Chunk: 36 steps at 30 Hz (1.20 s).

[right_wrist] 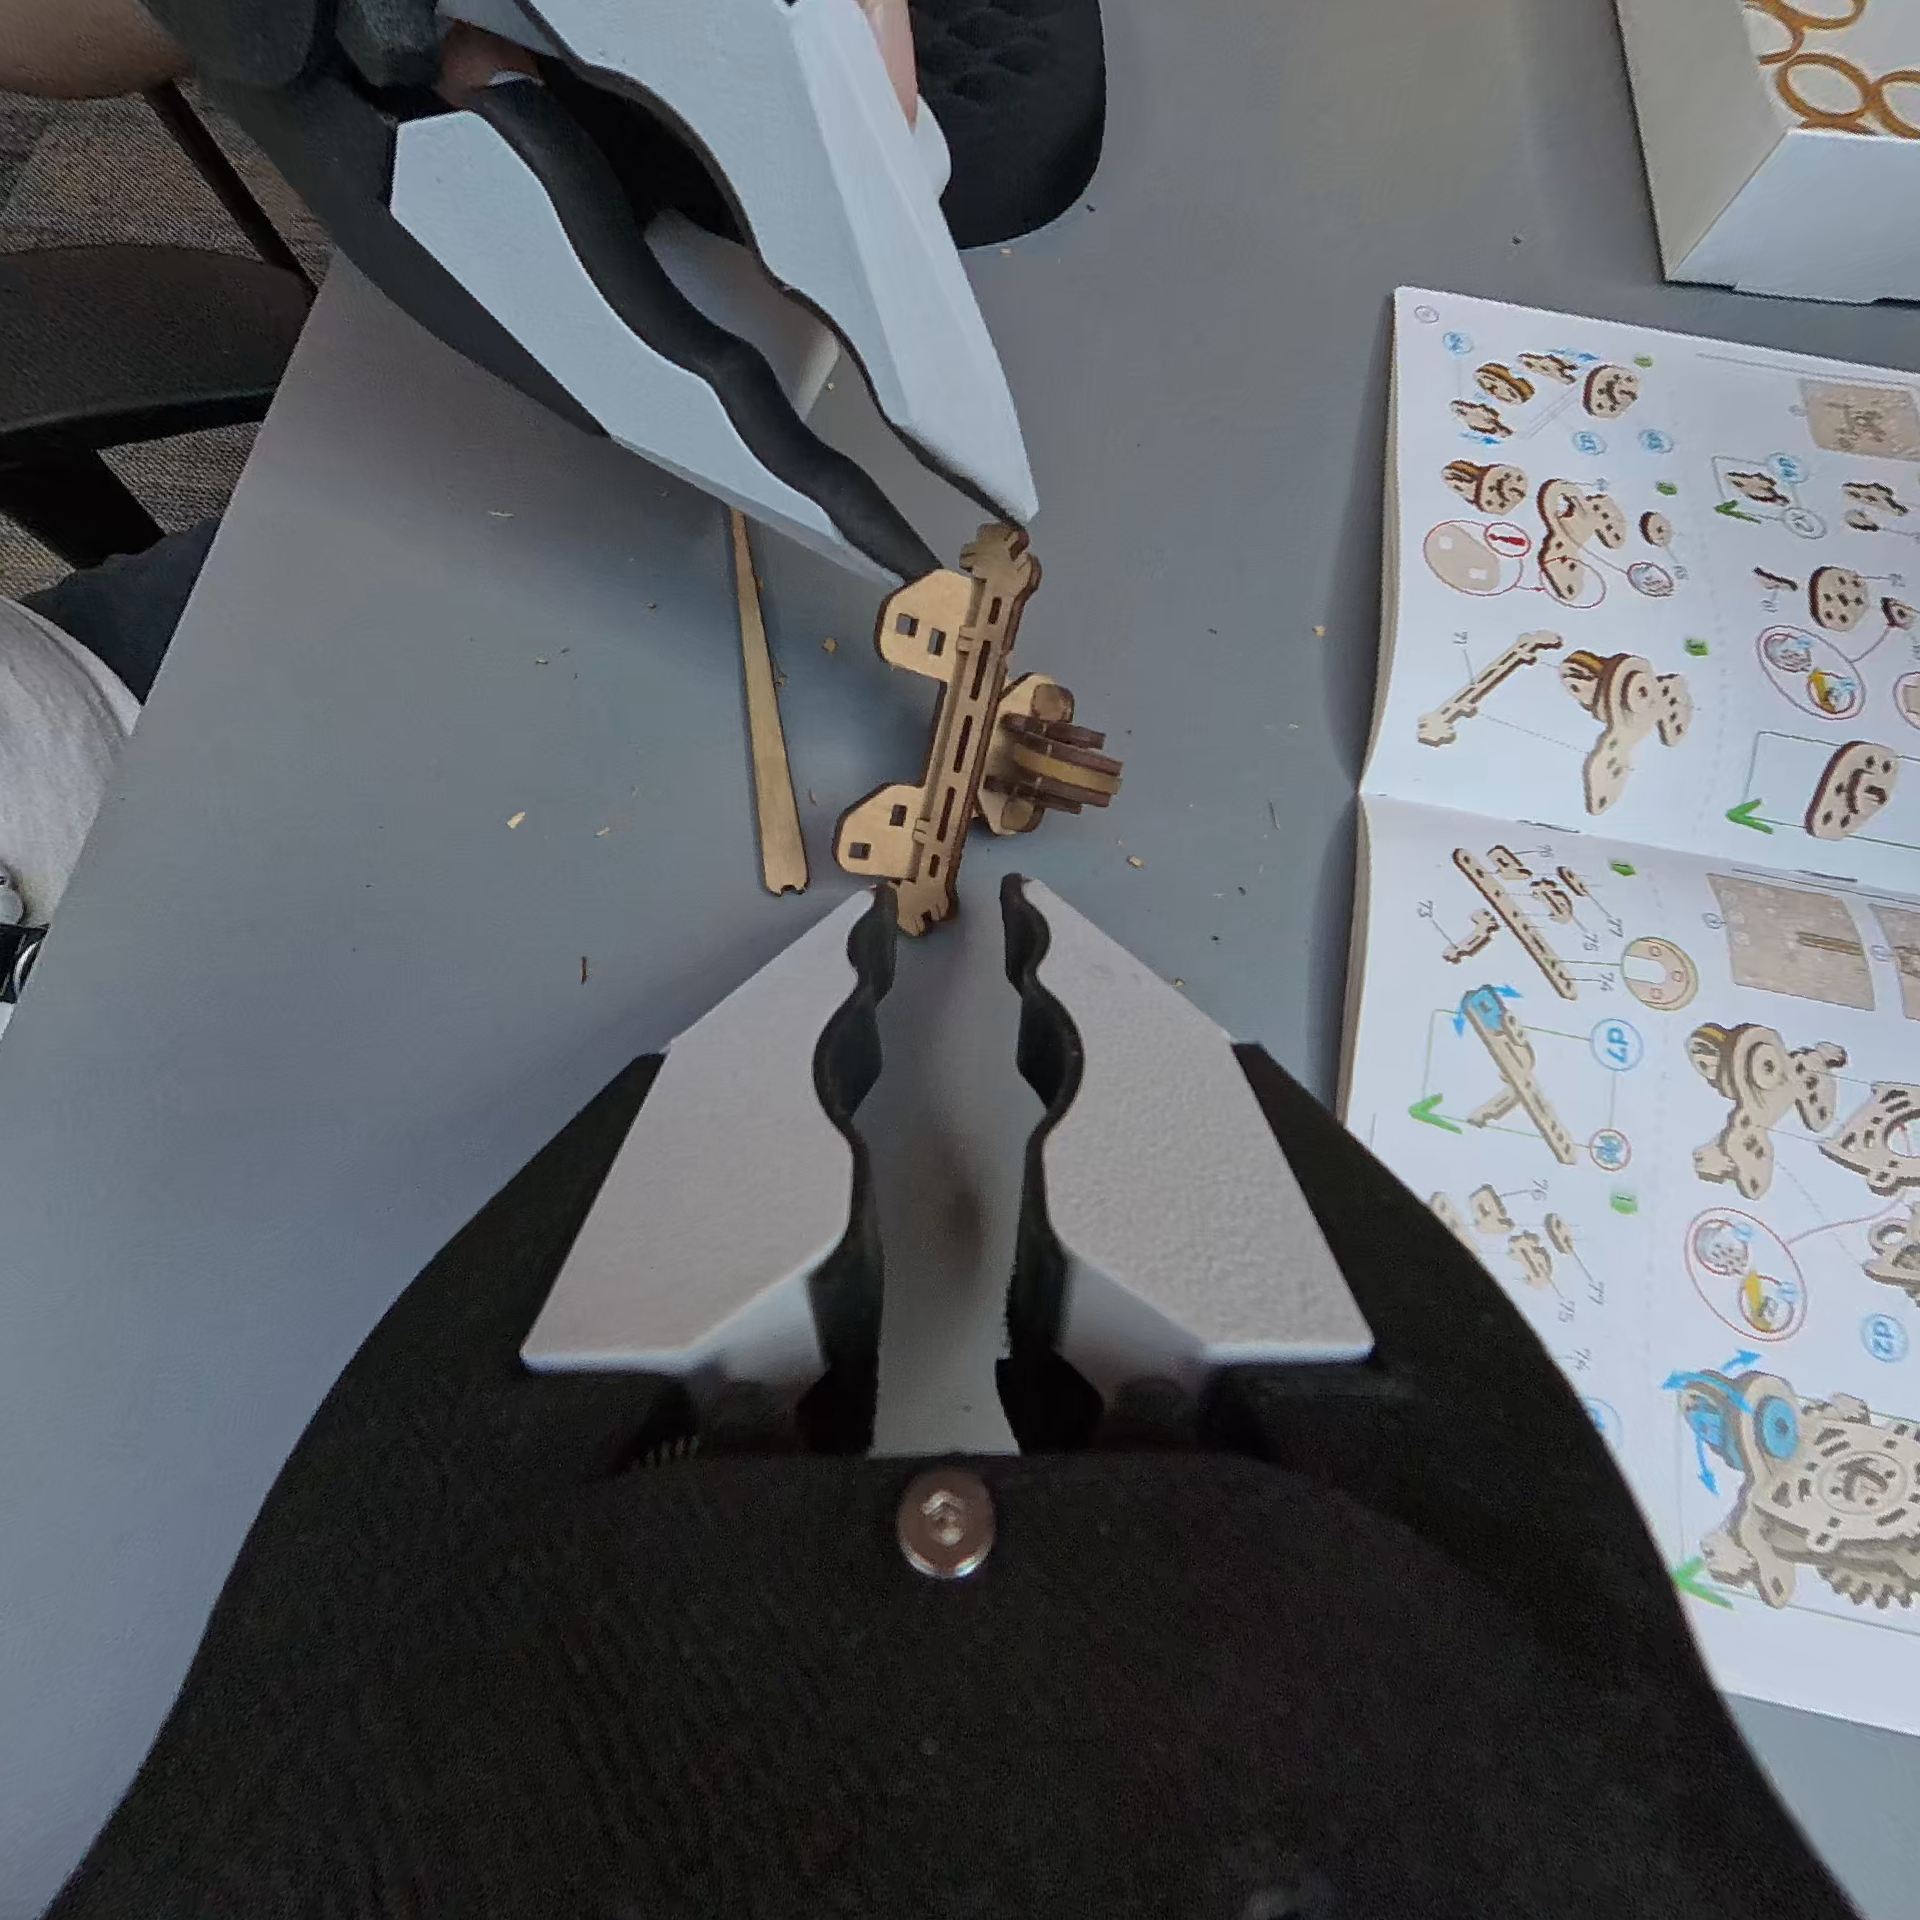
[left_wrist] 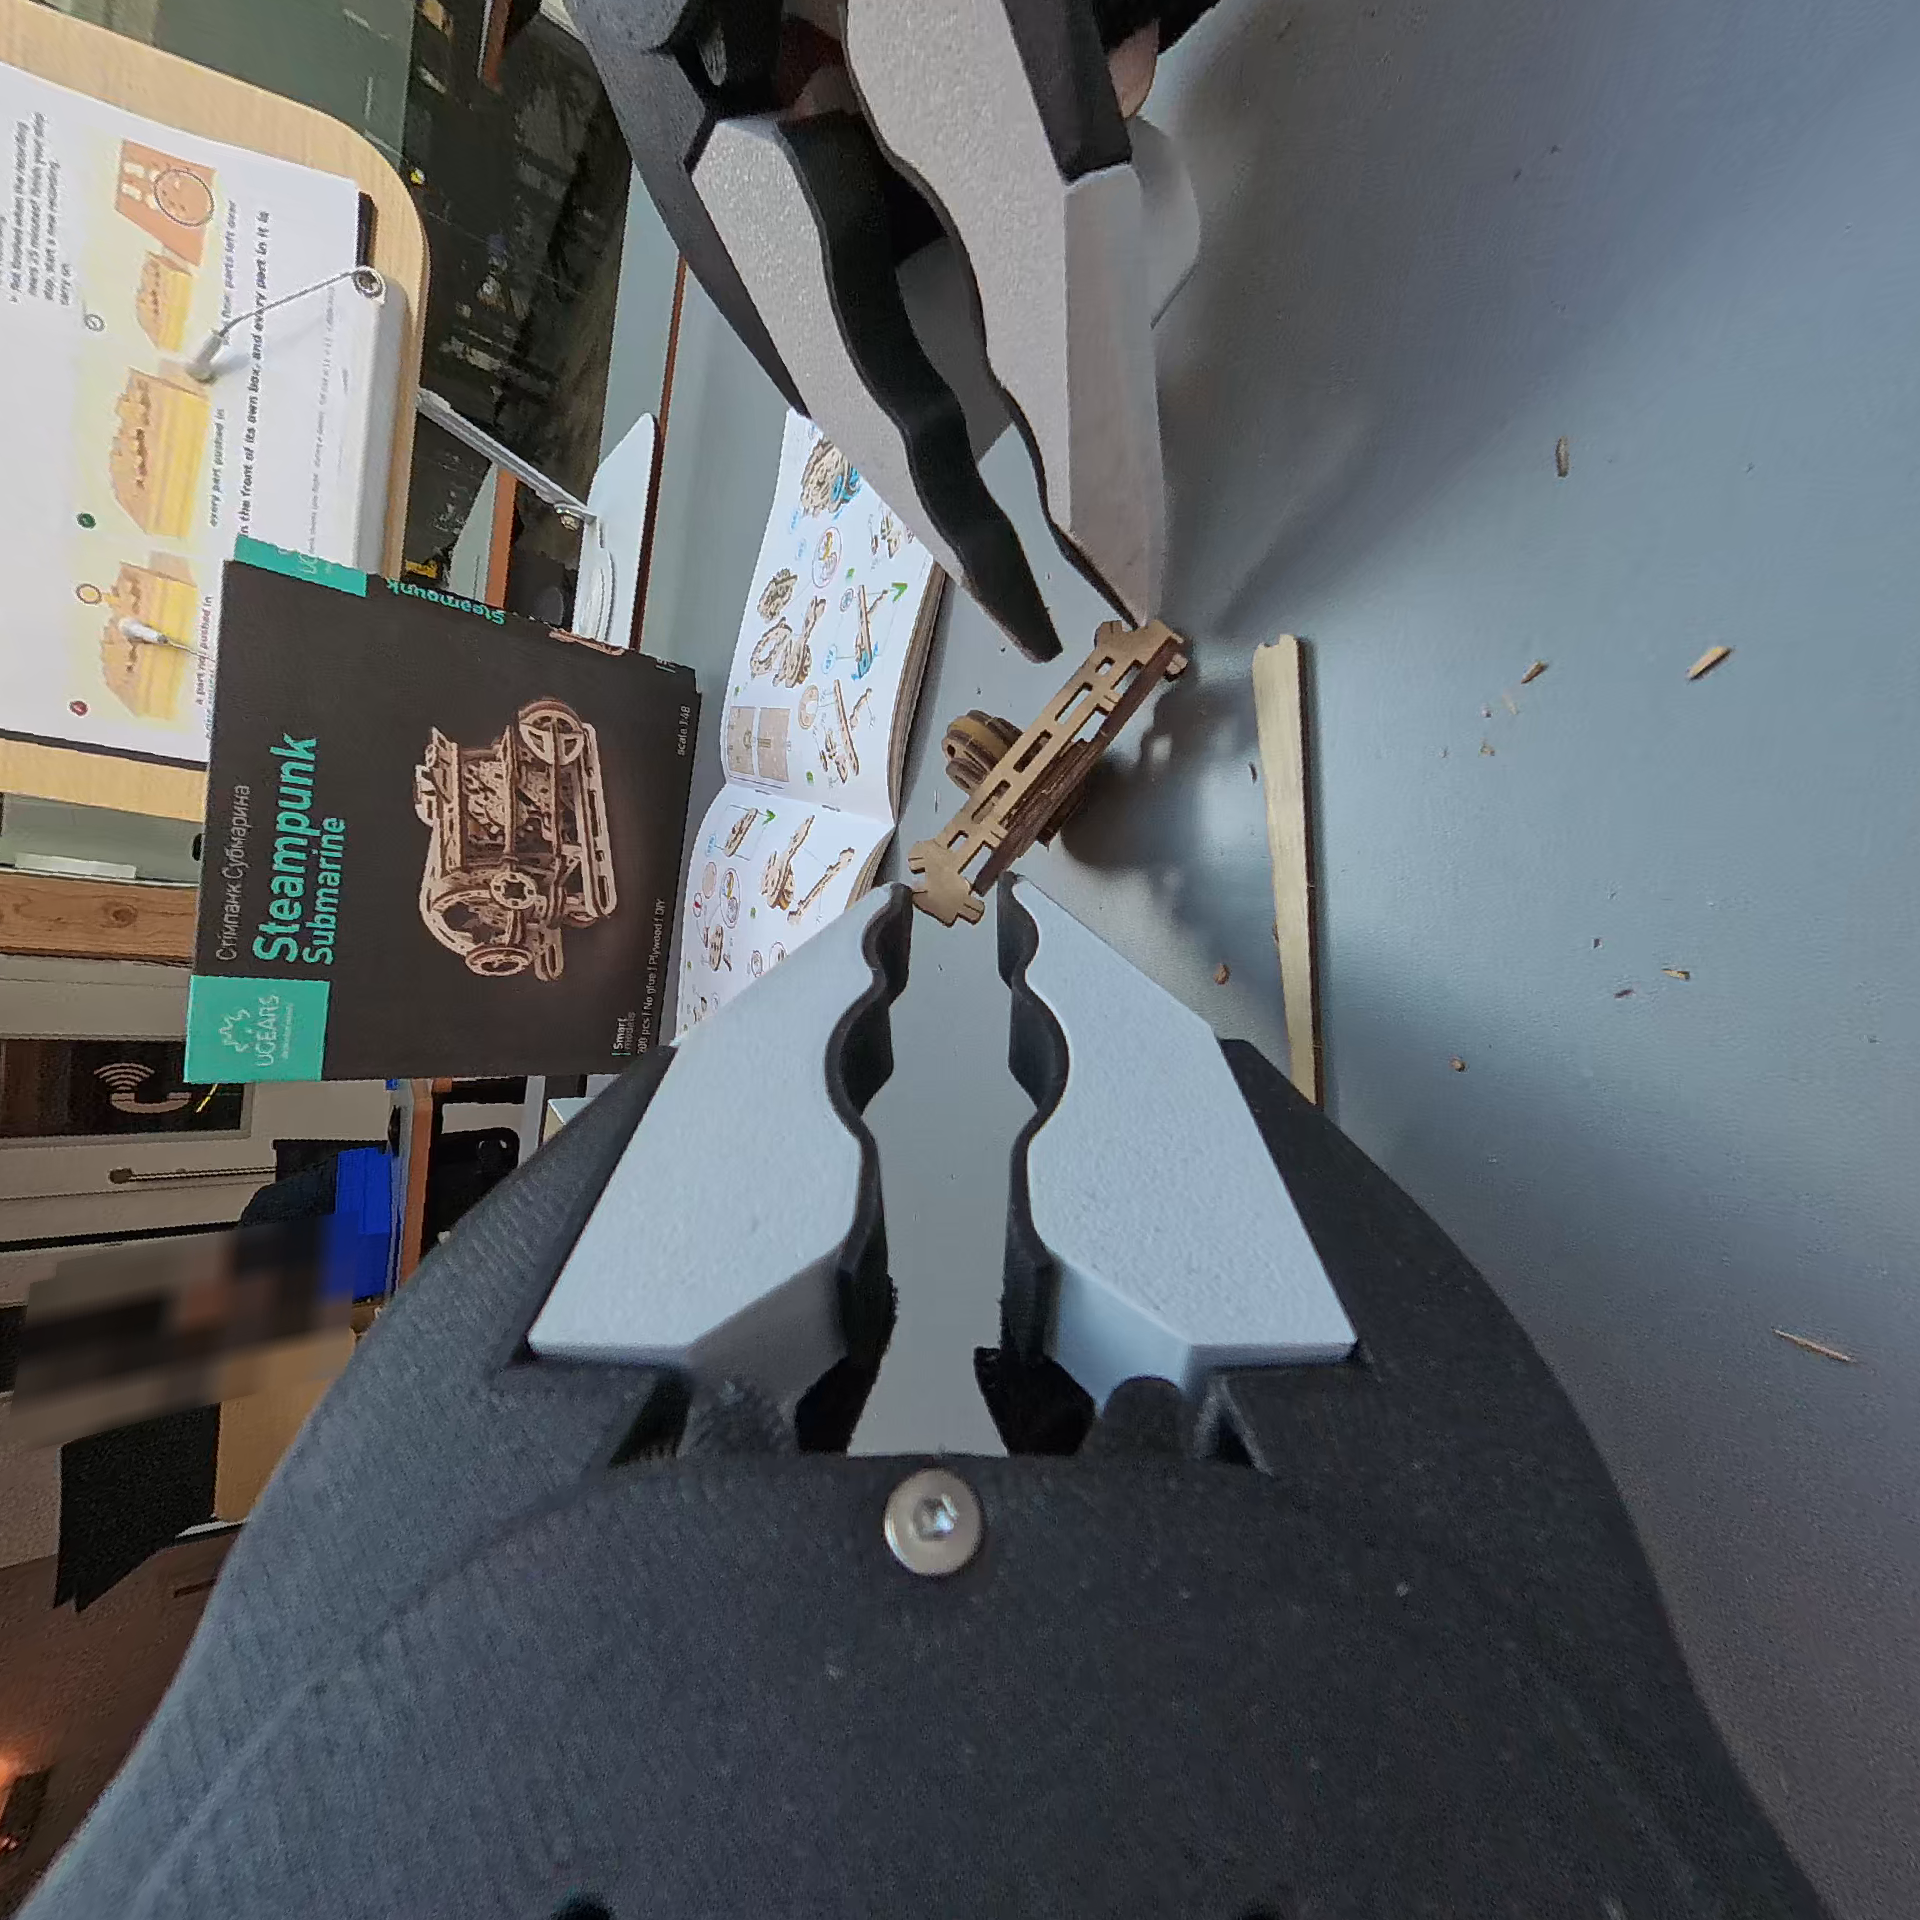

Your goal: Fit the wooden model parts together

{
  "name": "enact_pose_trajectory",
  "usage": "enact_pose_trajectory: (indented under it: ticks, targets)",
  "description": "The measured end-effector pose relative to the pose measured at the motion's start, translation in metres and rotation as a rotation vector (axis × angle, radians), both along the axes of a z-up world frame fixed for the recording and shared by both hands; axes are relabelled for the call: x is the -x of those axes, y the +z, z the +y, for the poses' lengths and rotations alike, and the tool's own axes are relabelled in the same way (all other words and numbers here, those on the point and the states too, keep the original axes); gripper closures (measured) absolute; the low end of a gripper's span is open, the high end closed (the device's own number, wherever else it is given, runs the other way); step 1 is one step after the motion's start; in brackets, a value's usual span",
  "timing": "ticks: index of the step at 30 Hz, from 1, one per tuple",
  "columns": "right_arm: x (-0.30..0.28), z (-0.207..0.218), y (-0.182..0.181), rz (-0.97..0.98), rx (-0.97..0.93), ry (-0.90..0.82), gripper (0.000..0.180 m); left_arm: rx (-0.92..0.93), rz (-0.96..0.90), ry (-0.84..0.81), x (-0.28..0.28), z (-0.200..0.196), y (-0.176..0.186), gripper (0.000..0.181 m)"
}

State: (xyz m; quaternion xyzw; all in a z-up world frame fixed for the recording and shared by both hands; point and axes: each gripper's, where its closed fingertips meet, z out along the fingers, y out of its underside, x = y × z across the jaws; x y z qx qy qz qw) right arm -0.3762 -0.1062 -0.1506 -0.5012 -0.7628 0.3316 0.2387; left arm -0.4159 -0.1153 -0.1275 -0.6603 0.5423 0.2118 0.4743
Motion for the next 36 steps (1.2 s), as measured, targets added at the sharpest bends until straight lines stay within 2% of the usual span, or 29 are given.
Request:
enact_pose_trajectory:
  ticks: [7, 17, 22, 36]
  targets:
    - [-0.004, 0.002, -0.009, -0.029, -0.069, 0.023, 0.159, 0.001, -0.007, -0.010, -0.005, 0.004, 0.002, 0.166]
    - [0.001, -0.008, -0.010, -0.032, -0.110, 0.036, 0.142, -0.014, -0.028, -0.015, -0.011, 0.011, 0.007, 0.167]
    - [0.004, -0.013, -0.011, -0.029, -0.107, 0.042, 0.140, -0.028, -0.028, -0.015, -0.014, 0.012, 0.009, 0.168]
    - [0.007, -0.016, -0.008, -0.055, 0.117, -0.018, 0.139, -0.029, -0.037, -0.027, -0.024, 0.020, 0.008, 0.166]
